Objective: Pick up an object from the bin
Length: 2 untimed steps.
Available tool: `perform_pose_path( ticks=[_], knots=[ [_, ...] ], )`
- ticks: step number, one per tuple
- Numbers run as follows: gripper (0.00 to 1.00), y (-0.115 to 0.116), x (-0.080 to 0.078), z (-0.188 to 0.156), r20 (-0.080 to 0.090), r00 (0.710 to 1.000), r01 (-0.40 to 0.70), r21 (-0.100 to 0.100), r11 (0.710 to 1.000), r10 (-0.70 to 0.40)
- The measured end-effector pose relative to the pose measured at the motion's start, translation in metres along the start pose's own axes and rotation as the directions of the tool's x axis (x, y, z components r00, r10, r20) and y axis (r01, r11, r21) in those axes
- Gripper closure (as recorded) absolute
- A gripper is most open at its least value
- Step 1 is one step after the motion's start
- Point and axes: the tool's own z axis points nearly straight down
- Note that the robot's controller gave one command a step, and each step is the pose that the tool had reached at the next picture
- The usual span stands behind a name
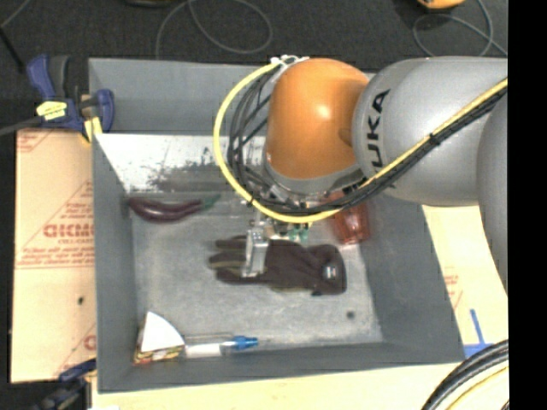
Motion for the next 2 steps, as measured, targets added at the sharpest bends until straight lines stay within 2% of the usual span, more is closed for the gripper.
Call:
perform_pose_path(
  ticks=[1, 2],
  knots=[
    [0.0, 0.0, -0.001, -0.005, 0.007, 1.0, -0.002, -0.001, 1.0, 0.002],
    [0.0, -0.025, -0.002, 0.02, 0.007, 1.0, -0.001, -0.001, 1.0, 0.001]
  ],
)
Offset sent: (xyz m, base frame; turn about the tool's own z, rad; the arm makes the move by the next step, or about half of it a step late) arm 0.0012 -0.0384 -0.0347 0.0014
